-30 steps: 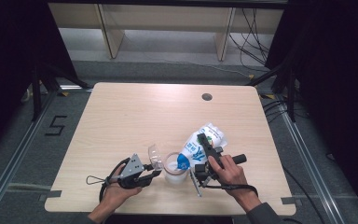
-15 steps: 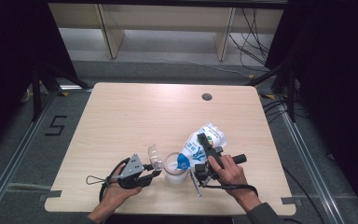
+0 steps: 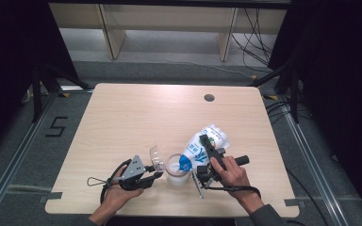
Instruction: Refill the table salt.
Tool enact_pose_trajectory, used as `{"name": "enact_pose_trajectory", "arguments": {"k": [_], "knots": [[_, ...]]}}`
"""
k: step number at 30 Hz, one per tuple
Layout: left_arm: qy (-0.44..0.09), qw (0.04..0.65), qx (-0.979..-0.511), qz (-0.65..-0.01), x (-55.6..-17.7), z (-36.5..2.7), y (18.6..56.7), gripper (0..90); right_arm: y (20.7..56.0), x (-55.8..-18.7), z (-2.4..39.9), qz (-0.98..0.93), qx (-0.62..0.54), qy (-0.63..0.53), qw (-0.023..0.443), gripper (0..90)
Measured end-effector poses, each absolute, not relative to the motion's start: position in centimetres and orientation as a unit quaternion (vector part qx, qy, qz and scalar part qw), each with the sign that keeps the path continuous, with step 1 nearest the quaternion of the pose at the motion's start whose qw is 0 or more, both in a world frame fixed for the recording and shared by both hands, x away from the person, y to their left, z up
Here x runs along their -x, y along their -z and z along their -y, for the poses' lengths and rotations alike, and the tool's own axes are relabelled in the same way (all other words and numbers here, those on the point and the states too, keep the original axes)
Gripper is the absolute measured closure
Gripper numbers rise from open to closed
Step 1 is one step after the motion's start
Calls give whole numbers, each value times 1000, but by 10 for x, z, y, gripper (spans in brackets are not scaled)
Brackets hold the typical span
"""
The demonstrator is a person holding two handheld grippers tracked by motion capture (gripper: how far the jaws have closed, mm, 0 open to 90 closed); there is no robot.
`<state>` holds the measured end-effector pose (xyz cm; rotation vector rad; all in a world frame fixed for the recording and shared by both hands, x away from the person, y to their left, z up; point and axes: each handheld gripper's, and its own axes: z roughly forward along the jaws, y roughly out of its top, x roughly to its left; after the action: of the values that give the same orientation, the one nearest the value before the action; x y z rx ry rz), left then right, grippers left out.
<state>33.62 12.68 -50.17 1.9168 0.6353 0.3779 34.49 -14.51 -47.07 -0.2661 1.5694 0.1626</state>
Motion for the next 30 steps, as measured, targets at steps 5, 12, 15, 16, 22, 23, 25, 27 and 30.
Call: {"name": "enact_pose_trajectory", "arguments": {"k": [5,12,15,16,22,23,25,27,30], "knots": [[-158,517,-798,-265,-336,-127,502,717,470,-345,145,-702,126,-73,698,710],[-158,517,-799,-264,-336,-127,502,717,467,-345,144,-700,138,-64,698,721],[-158,517,-799,-264,-336,-127,502,717,468,-343,145,-707,123,-65,693,726],[-158,517,-798,-264,-336,-127,502,717,468,-343,145,-706,124,-66,694,727],[-158,517,-799,-264,-336,-127,502,717,468,-343,145,-703,126,-66,696,733],[-158,517,-799,-264,-336,-127,502,717,468,-343,145,-704,125,-66,696,732],[-158,517,-799,-264,-336,-127,502,717,468,-343,145,-703,125,-65,697,733],[-158,517,-799,-264,-336,-127,502,717,468,-343,145,-704,125,-65,696,733],[-158,517,-799,-265,-336,-127,502,717,468,-343,145,-705,123,-64,696,734]]}}
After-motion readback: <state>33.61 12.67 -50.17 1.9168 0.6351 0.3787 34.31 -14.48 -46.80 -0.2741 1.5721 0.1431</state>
